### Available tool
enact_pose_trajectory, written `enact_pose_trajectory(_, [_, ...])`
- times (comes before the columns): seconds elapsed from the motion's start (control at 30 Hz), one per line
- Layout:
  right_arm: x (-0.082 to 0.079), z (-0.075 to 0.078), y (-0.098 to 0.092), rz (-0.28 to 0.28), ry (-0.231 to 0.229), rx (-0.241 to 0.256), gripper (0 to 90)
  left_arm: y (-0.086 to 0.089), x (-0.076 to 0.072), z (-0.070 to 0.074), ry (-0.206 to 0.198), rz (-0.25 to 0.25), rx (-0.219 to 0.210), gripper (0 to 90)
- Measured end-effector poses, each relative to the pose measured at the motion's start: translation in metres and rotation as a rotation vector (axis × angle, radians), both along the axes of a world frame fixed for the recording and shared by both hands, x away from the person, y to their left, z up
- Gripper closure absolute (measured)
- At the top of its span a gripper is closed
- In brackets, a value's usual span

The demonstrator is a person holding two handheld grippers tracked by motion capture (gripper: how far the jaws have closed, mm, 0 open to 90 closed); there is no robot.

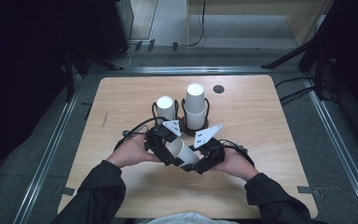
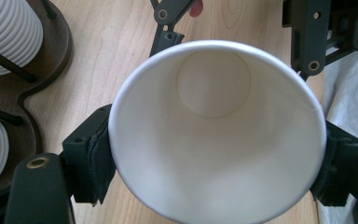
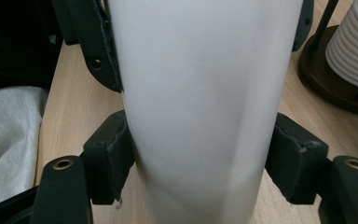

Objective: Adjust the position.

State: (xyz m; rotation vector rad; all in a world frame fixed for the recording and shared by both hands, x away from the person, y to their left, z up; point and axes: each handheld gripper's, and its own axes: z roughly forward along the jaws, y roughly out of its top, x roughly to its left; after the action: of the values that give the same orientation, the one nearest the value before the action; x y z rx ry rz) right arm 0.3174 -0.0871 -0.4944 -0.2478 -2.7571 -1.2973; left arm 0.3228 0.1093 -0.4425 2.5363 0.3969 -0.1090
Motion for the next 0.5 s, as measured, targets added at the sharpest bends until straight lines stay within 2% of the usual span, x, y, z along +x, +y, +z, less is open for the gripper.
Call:
enact_pose_trajectory(0.23, [0.0000,0.0013,-0.0005,0.002,-0.010,0.005,30.8,0.0014,0.0006,-0.0005,0.007,0.015,-0.025,15.6])
enact_pose_trajectory(0.3, [0.0003,0.0024,-0.0014,0.000,-0.013,0.009,30.8,0.0019,0.0011,0.0000,0.011,0.018,-0.034,12.5])
enact_pose_trajectory(0.37, [0.0005,0.0032,-0.0022,-0.009,-0.016,0.013,30.8,0.0023,0.0011,0.0004,0.004,0.019,-0.040,12.0])
enact_pose_trajectory(0.5, [0.0019,0.0056,-0.0053,-0.020,-0.018,0.028,30.8,0.0051,0.0012,0.0028,-0.017,0.032,-0.078,8.4])
